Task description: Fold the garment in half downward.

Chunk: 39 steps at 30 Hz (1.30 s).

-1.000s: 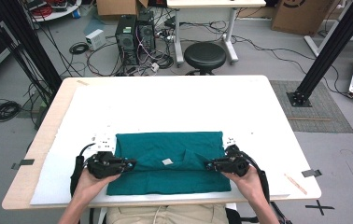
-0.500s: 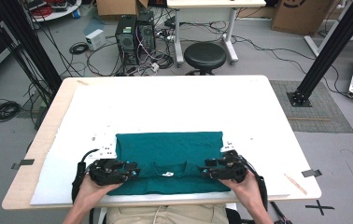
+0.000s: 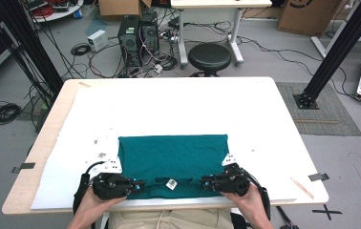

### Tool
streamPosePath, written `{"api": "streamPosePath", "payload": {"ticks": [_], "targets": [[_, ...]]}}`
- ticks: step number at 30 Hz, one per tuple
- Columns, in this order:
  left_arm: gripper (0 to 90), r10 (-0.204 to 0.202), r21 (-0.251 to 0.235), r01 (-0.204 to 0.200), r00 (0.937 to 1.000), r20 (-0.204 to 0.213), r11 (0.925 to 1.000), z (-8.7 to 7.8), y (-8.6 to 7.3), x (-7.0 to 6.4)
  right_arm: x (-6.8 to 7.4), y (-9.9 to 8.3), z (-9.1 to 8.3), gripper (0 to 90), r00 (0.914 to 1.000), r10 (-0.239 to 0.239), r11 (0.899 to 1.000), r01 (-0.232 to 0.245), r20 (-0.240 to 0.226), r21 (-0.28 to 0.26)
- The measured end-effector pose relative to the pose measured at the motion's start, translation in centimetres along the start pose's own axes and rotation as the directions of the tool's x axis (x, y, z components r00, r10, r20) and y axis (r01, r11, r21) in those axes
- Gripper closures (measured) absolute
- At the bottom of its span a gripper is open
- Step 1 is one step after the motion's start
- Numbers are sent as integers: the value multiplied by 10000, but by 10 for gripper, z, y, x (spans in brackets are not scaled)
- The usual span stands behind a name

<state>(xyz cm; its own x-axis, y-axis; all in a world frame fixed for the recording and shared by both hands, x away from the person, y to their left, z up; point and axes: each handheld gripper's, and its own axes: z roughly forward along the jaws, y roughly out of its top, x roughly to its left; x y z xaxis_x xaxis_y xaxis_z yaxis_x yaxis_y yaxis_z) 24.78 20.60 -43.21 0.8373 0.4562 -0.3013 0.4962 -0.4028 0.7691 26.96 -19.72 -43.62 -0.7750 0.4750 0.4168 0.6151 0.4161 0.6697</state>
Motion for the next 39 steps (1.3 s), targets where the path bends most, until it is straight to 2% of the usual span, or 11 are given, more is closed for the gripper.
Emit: {"api": "streamPosePath", "payload": {"ticks": [4, 7, 13, 17, 20, 25, 28, 29, 31, 32, 39], "targets": [[776, 98, -548, -119, 9992, -383, 9984, 1, 9, -5, 4, 6, -7, 675, 10000, 68, 9975, -66, 26, -704], [729, 182, -631, -264, 9917, -1272, 9977, 16, 18, -7, 6, 20, 1, 651, 9998, 41, 9944, -18, 217, -1053], [685, 921, 463, -855, 9814, -1687, 9953, 39, 13, -16, 20, 25, 40, 621, 9900, -817, 9966, 823, 1148, -10], [645, 1560, 791, -1436, 9706, -1831, 9865, 35, 2, -23, 28, 12, 45, 615, 9708, -1853, 9824, 1794, 1522, 518], [619, 1787, 969, -1627, 9654, -1898, 9819, 31, -2, -25, 29, 7, 41, 599, 9658, -2015, 9790, 1934, 1631, 645], [585, 1088, -100, -1138, 9696, -2190, 9935, 6, -1, -17, 22, 7, 30, 496, 9741, -1592, 9872, 1571, 1605, 261], [559, 249, -967, -568, 9526, -3032, 9937, -16, -3, -5, 12, 7, 13, 405, 9746, -906, 9921, 1062, 2047, -662], [555, -2, -1143, -409, 9410, -3383, 9926, -22, -5, -1, 9, 7, 6, 390, 9716, -710, 9911, 942, 2259, -939], [552, -337, -1239, -157, 9216, -3866, 9922, -31, -10, 6, 2, 6, -5, 388, 9668, -380, 9876, 748, 2528, -1377], [552, -471, -1242, -19, 9193, -3907, 9923, -33, -12, 8, 0, 5, -9, 385, 9649, -181, 9860, 607, 2620, -1553], [572, -832, -823, 574, 9305, -3568, 9950, -29, -25, 11, -13, -8, -20, 390, 9437, 429, 9817, 211, 3279, -1891]]}}
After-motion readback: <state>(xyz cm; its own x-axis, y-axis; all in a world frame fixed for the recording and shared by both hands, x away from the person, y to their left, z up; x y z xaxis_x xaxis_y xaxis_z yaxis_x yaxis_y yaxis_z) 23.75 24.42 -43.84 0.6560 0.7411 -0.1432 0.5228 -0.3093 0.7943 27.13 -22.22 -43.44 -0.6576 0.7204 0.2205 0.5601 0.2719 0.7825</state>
